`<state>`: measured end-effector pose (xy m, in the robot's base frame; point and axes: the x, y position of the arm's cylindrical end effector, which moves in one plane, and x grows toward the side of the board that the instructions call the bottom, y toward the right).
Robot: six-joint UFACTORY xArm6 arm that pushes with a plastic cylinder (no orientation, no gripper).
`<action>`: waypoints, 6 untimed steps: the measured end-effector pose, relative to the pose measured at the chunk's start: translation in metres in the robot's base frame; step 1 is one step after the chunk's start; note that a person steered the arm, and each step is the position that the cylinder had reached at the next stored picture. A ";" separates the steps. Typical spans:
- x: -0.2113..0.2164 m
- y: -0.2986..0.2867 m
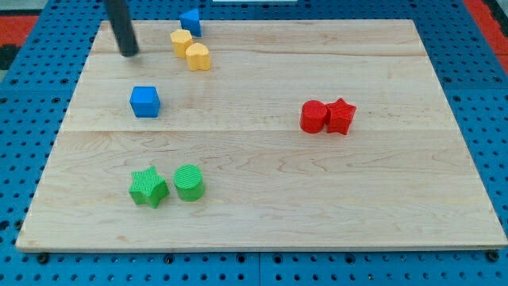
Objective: Place the blue triangle at the top center of the board
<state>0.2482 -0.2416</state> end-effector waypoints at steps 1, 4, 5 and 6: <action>-0.056 0.026; -0.051 0.188; -0.007 0.240; 0.040 0.297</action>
